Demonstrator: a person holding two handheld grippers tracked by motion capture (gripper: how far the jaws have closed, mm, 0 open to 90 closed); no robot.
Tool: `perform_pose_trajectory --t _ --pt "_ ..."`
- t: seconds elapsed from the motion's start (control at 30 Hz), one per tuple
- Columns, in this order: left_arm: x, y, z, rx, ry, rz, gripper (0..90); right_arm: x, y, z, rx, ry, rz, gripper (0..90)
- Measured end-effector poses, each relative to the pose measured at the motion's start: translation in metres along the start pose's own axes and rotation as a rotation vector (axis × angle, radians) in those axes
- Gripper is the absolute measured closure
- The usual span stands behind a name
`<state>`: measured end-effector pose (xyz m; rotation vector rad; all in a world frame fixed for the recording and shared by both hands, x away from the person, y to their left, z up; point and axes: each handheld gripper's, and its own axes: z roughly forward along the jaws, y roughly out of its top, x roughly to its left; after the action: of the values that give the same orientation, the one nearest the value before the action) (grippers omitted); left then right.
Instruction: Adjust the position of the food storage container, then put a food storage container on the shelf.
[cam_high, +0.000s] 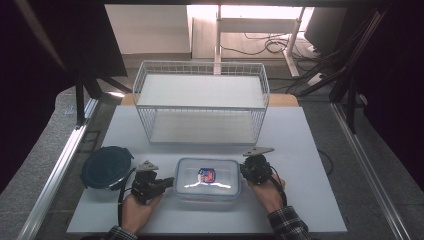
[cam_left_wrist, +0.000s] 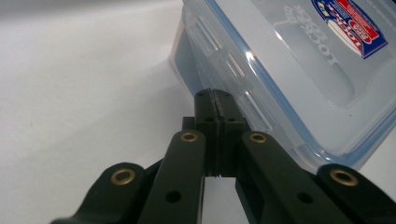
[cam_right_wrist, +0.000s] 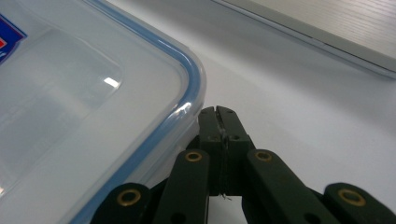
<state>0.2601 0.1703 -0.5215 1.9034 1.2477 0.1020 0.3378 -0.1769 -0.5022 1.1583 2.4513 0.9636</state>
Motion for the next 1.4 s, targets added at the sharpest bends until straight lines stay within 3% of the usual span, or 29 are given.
perform_pose_trajectory --t 0.17,0.2,0.37,0.47,0.57,0.67,0.73,0.8,0.87,1.13,1.3,1.4 --pt "0.003 0.0 -0.001 0.004 -0.016 0.019 90.0 0.0 -0.001 0.003 -0.018 0.007 -0.013 88.3" --pt "0.005 0.0 -0.002 0.0 0.002 0.035 88.2 -0.002 -0.002 0.001 -0.029 0.012 -0.018 86.3" --pt "0.014 0.0 -0.014 -0.035 0.066 0.132 68.6 -0.011 -0.011 -0.02 -0.077 0.043 -0.061 77.0" --pt "0.022 -0.002 -0.023 -0.066 0.055 0.148 52.6 -0.014 -0.02 -0.035 -0.098 0.061 -0.08 67.6" --pt "0.022 -0.004 -0.025 -0.073 0.035 0.148 33.9 -0.017 -0.028 -0.044 -0.109 0.038 -0.085 50.6" --pt "0.019 -0.007 -0.027 -0.068 -0.003 0.174 20.4 -0.02 -0.037 -0.048 -0.131 0.058 -0.054 22.4" --pt "0.017 -0.009 -0.028 -0.063 0.008 0.204 7.1 -0.022 -0.042 -0.048 -0.142 0.051 -0.055 10.5" --pt "0.016 -0.011 -0.028 -0.054 0.027 0.222 5.7 -0.022 -0.047 -0.049 -0.137 0.017 -0.056 5.7" --pt "0.018 -0.013 -0.028 -0.065 0.014 0.217 3.8 -0.023 -0.05 -0.05 -0.131 0.017 -0.057 2.8" --pt "0.022 -0.013 -0.027 -0.096 0.012 0.226 2.8 -0.023 -0.052 -0.056 -0.169 0.045 -0.031 1.7" --pt "0.021 -0.013 -0.025 -0.097 -0.008 0.245 1.7 -0.02 -0.049 -0.059 -0.189 0.029 -0.038 1.7" --pt "0.02 -0.011 -0.026 -0.098 -0.012 0.249 1.6 -0.015 -0.048 -0.058 -0.181 0.006 -0.066 1.8"
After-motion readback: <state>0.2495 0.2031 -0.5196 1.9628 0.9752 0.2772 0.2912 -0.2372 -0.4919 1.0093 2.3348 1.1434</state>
